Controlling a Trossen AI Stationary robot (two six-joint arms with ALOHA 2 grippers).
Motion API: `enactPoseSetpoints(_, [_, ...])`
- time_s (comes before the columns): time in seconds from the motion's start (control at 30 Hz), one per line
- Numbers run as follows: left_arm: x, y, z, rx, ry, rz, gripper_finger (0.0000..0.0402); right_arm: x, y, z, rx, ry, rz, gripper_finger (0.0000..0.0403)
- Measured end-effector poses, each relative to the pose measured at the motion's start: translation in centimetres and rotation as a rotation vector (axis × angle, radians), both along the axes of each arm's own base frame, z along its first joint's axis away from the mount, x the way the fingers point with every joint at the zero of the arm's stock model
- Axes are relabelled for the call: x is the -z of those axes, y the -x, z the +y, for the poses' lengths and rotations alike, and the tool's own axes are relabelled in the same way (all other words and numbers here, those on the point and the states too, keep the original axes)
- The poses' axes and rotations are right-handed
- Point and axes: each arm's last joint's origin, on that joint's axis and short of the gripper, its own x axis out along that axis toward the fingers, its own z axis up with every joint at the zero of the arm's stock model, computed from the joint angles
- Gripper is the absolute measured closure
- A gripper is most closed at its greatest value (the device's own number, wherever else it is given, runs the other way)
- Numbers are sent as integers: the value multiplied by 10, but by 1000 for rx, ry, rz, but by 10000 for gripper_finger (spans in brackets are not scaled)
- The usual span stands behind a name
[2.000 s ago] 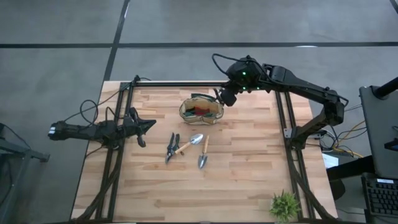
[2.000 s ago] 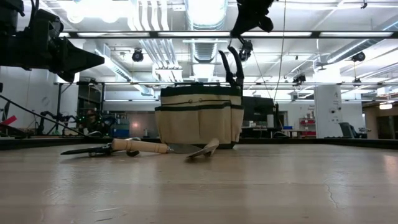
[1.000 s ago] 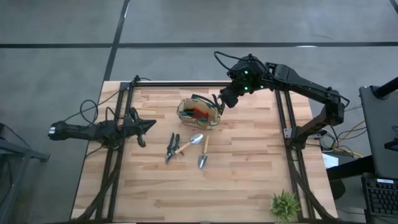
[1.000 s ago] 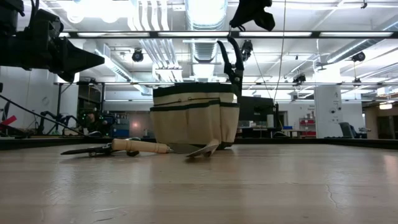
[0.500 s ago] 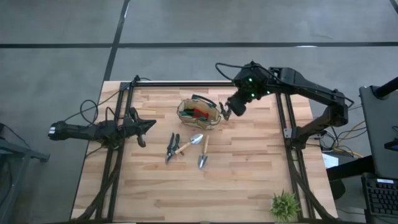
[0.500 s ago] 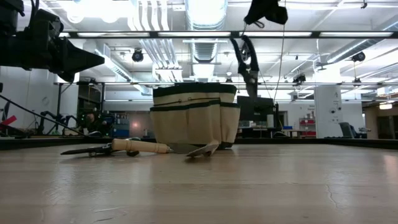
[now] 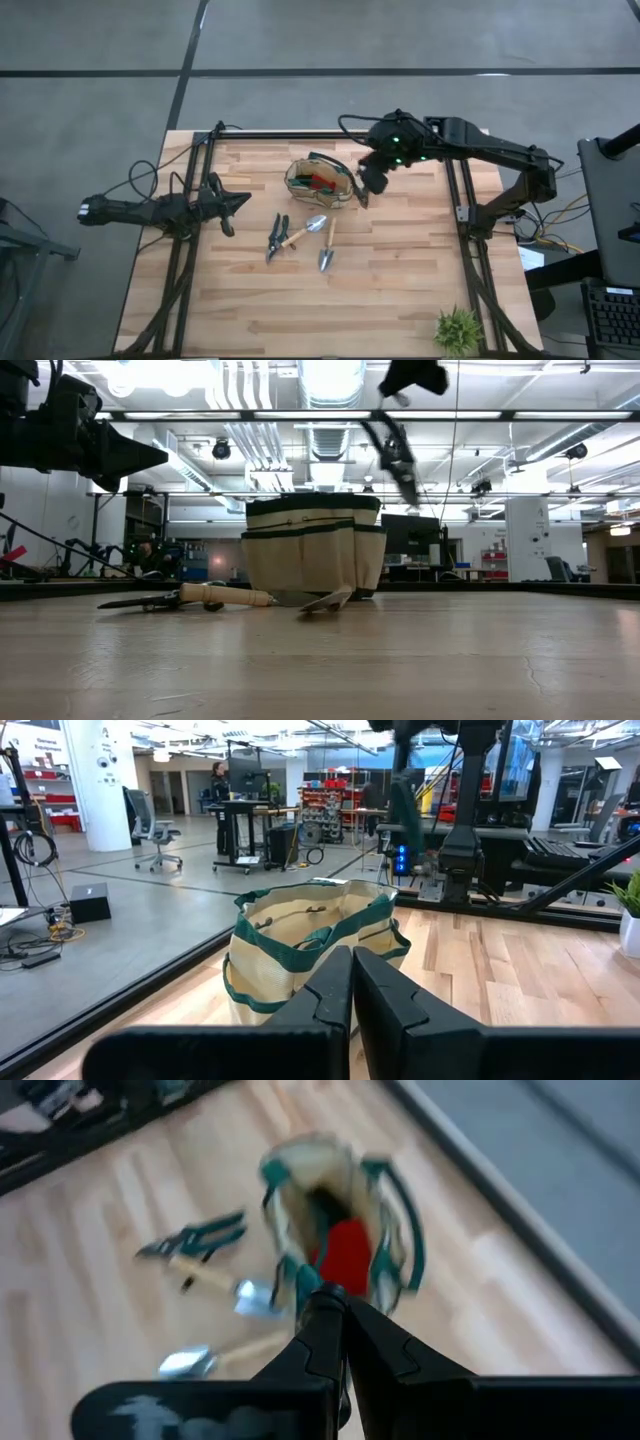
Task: Pick & Place Garden tools in Gardening bag
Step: Put the right shear scissors into the gardening bag
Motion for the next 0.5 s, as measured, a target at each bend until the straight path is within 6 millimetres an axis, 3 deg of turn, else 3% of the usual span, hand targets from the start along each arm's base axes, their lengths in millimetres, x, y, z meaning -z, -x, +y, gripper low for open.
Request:
enactPoseSetpoints(0.2, [0,0,0,0,0,0,384,5,-16,-14,-31,184,15,394])
enactPoseSetpoints(0.5, [0,0,0,0,0,0,385,15,-25,-11,-81,202,58,394])
